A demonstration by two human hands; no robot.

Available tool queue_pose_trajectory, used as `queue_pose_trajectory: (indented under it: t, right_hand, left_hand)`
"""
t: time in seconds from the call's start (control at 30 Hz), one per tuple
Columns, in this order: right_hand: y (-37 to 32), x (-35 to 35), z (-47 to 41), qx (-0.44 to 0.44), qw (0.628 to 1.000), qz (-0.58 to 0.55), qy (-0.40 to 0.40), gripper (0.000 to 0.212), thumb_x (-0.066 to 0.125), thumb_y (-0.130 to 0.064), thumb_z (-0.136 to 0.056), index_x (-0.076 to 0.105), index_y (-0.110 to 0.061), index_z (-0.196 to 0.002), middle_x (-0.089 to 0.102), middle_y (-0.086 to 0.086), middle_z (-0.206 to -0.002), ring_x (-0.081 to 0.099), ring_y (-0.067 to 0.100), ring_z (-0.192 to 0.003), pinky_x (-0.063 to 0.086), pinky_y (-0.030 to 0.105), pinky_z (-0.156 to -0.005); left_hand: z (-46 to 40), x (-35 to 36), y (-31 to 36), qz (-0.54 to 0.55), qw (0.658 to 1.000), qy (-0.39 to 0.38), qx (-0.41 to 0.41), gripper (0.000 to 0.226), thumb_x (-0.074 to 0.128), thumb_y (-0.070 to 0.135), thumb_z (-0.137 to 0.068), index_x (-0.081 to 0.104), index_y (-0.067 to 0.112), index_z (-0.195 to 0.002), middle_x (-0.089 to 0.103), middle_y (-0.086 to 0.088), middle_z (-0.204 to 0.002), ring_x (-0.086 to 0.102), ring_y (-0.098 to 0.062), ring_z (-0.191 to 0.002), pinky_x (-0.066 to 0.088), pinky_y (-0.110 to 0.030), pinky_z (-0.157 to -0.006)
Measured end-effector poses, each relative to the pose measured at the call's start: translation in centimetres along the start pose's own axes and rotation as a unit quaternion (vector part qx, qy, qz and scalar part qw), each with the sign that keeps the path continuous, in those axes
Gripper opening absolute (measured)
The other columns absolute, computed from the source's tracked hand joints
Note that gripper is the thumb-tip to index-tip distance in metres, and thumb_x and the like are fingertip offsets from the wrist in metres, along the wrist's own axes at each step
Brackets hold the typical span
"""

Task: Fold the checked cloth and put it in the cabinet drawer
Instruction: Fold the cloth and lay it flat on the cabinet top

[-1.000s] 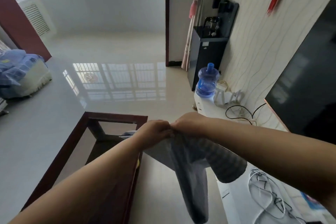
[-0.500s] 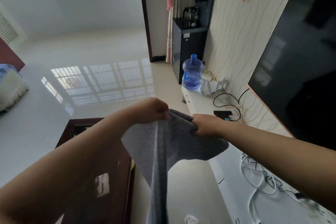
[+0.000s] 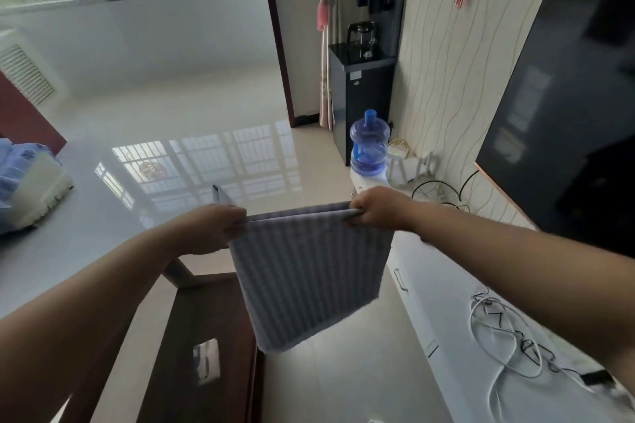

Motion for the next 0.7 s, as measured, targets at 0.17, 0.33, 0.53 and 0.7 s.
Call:
queue_pose_trajectory:
  t: [0.17, 0.33, 0.53, 0.7]
  right_hand:
    - [-3.3, -4.3, -0.9, 0.0, 0.99, -0.05, -0.133, 0.04, 0.064, -0.044, -0.084, 0.069, -0.007, -0.096, 0.064, 0.001, -0.082, 0.061, 0.015, -0.076, 0.05, 0.024, -0.071]
    - [-5.6, -6.5, -1.0, -0.059, 0.991, -0.011, -0.123, 0.024, 0.064, -0.04, -0.085, 0.065, -0.017, -0.079, 0.062, -0.006, -0.073, 0.06, 0.01, -0.068, 0.046, 0.019, -0.062]
    - [-6.6, -6.5, 0.1, -0.104, 0.993, 0.027, -0.053, 0.027, 0.06, -0.038, -0.089, 0.062, -0.019, -0.108, 0.062, -0.004, -0.093, 0.058, 0.016, -0.086, 0.05, 0.036, -0.084]
    - [-6.8, -8.1, 0.7, -0.091, 0.982, 0.16, -0.036, 0.044, 0.053, -0.037, -0.093, 0.045, -0.022, -0.134, 0.059, -0.004, -0.096, 0.06, 0.02, -0.096, 0.05, 0.036, -0.085]
  left_hand:
    - [-0.3, 1.2, -2.2, 0.051, 0.996, 0.064, -0.027, 0.019, 0.051, 0.021, -0.095, 0.051, 0.01, -0.08, 0.05, 0.004, -0.072, 0.048, -0.013, -0.068, 0.038, -0.022, -0.061]
    - [-0.5, 1.5, -2.6, 0.077, 0.992, 0.083, -0.052, 0.017, 0.05, 0.019, -0.096, 0.055, 0.005, -0.088, 0.057, -0.006, -0.083, 0.054, -0.024, -0.08, 0.04, -0.032, -0.069]
    - [0.1, 2.2, -2.8, 0.135, 0.985, 0.093, -0.058, 0.021, 0.053, 0.02, -0.095, 0.046, 0.016, -0.075, 0.057, -0.005, -0.081, 0.053, -0.022, -0.079, 0.042, -0.036, -0.073]
    - [1.4, 4.3, -1.9, 0.156, 0.975, 0.157, 0.013, 0.013, 0.051, 0.019, -0.094, 0.057, 0.009, -0.087, 0.058, -0.003, -0.088, 0.057, -0.02, -0.079, 0.051, -0.041, -0.075]
Point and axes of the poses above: each hand's wrist, its own z-axis away from the middle knuckle, its own x-axis out of the palm, y = z × x, the point moved 4 cm from there along -z, towards the middle knuckle
